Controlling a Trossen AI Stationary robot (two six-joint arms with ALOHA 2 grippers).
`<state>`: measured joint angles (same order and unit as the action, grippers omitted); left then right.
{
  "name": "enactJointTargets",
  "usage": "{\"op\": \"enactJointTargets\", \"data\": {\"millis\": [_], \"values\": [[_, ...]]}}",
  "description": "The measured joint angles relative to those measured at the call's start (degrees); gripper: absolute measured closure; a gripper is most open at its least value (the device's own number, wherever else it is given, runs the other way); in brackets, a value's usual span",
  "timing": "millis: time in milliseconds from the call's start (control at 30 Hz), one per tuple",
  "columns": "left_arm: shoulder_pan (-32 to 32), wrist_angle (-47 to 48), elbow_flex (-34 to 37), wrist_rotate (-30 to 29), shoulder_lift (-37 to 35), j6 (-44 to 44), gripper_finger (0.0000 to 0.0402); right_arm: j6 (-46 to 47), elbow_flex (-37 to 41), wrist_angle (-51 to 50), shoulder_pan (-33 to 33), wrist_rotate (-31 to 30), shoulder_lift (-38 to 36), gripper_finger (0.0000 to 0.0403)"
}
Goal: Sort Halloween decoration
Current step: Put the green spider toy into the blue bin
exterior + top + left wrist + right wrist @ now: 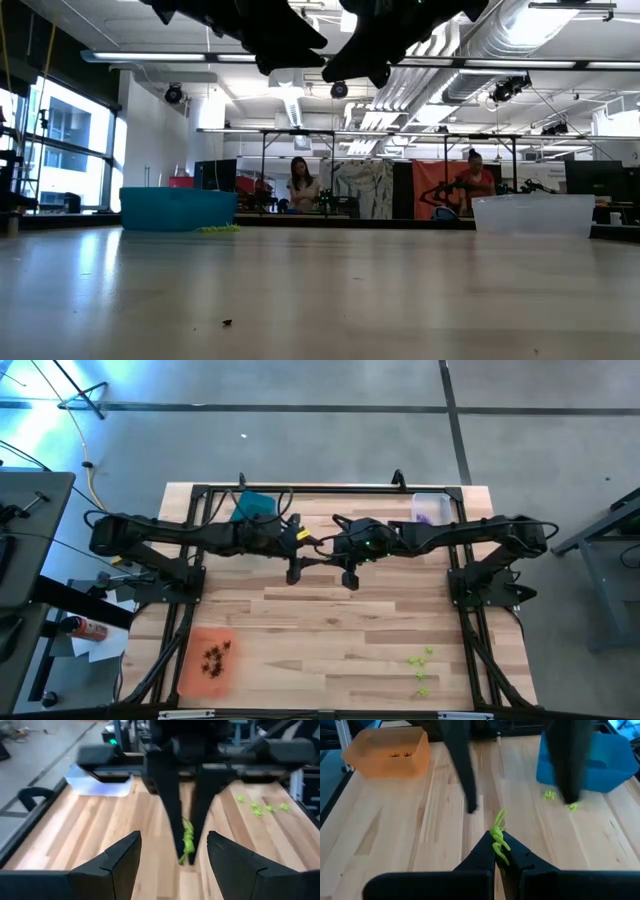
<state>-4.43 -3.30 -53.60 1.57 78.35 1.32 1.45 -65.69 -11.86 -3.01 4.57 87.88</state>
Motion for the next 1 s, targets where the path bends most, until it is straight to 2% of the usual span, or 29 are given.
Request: {"op": "enactJointTargets", "data": {"millis": [333,533,1000], "values": [[-0.02,0.5,0.02,4.54,2.48,0.89,0.0201,-0.43,0.0,-0.28,0.0,0.0,0.0,0.0402],[-0.04,-0.51,0.04,2.86,4.67,0.45,0.0237,-0.44,0.02,-0.34,0.0,-0.01,0.0,0.0402],[0.11,-2.3,0.0,2.83,3.45,3.27,0.0314,-0.44,0.07,-2.39,-1.06,-0.04,-0.04,0.0402]]}}
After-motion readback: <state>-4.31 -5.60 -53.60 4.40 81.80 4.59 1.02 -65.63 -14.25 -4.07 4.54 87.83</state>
